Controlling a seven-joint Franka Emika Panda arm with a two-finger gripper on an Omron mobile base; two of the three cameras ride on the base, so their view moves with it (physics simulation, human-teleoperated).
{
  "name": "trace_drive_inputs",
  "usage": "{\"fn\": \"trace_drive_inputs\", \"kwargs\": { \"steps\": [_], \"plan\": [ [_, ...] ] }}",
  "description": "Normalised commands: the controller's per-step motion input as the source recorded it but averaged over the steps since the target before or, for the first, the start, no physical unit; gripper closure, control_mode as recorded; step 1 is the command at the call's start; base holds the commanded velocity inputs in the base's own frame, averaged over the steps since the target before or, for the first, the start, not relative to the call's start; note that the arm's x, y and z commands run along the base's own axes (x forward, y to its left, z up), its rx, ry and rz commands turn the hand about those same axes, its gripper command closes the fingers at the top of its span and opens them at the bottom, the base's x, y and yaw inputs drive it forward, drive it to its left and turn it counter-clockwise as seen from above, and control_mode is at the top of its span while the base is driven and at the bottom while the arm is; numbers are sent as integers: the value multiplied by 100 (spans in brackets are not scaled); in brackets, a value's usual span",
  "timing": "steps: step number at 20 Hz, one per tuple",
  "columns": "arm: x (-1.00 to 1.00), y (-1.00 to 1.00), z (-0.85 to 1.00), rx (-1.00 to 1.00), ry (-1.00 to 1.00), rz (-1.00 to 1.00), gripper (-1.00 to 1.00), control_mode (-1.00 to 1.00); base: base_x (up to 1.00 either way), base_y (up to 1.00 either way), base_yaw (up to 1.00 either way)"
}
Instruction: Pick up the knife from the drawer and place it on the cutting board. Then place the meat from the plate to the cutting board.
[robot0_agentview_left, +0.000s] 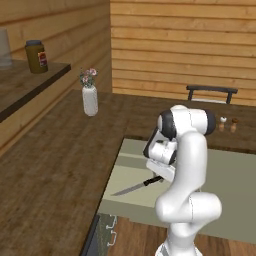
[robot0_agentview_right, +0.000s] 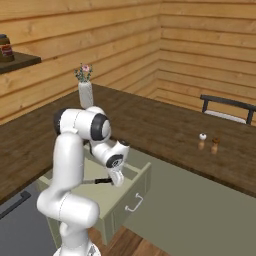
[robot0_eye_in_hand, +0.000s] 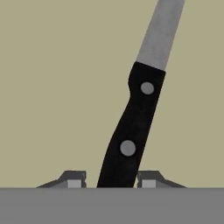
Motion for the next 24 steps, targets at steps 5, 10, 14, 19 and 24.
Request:
{"fn": "trace_drive_inputs", "kwargs": {
  "steps": [5,10,14,19,24],
  "plan": [
    [0,-30,47,0,6,0,100,-100,0,0,0],
    [-1,-32,67,0,6,0,100,-100,0,0,0],
    [-12,-44,65,0,6,0,100,-100,0,0,0],
    [-37,-42,90,0,0,-2,100,-100,0,0,0],
    [-23,-62,100,1,0,-13,100,-100,0,0,0]
  ]
}}
